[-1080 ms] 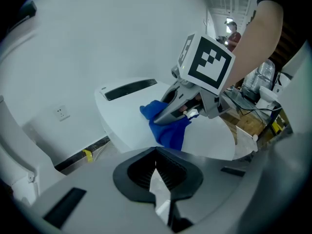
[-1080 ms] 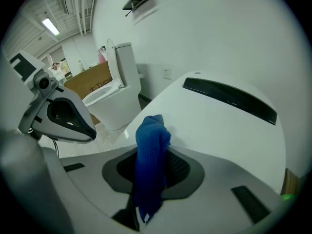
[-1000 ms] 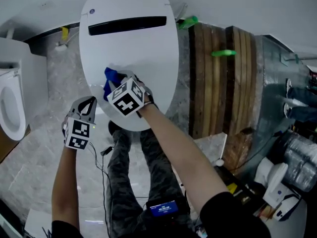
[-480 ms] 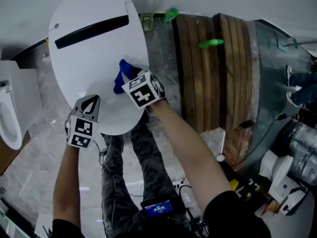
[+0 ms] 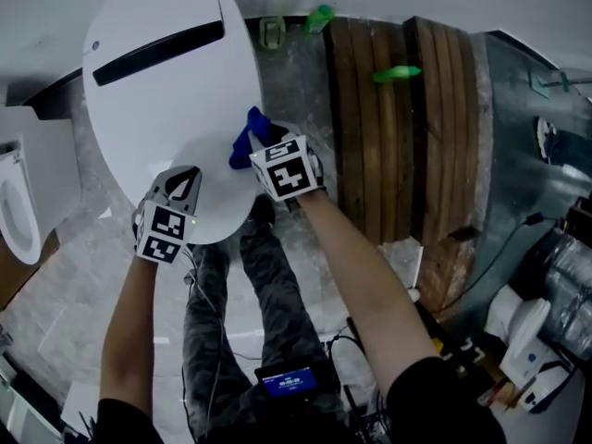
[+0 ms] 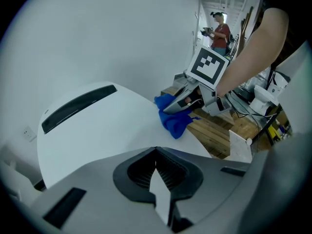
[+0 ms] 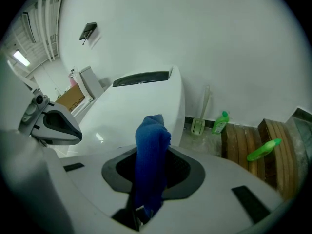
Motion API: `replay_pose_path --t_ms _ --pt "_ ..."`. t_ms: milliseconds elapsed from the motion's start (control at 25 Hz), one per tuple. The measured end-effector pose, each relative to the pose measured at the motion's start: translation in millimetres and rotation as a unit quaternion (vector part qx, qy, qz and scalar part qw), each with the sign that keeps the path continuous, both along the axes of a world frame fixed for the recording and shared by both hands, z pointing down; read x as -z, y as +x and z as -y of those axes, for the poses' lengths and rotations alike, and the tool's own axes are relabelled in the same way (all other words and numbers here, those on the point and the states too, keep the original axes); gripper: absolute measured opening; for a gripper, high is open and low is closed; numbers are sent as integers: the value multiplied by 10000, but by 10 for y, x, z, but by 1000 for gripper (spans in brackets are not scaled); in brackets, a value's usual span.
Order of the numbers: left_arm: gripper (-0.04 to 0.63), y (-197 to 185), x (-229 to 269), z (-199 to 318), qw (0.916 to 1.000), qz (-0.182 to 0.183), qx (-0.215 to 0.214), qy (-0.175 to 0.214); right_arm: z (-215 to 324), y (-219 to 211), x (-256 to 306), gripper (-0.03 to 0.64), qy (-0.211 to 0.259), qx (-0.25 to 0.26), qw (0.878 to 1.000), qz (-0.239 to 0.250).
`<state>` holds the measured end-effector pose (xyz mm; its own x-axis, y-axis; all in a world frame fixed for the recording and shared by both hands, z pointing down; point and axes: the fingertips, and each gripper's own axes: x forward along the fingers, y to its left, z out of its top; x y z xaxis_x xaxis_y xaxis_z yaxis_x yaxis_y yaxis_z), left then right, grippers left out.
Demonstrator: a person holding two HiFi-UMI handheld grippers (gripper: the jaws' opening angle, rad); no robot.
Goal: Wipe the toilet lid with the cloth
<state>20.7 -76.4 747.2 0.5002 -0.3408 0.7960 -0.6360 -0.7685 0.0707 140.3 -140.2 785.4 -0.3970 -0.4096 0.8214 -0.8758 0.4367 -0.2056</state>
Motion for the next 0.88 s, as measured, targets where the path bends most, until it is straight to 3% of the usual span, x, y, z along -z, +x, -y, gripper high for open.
replay_pose_path --t_ms 400,640,880 --pt "12 -158 -98 -402 9995 -281 113 -91 -510 -125 -51 94 -138 -351 9992 -123" --pt "12 -746 -101 -716 9992 -250 277 -114 -725 -691 -55 92 -121 -151 9995 -241" --pt "12 -1470 -38 -835 9985 -172 521 -47 -857 -1623 -44 92 -63 355 9992 -181"
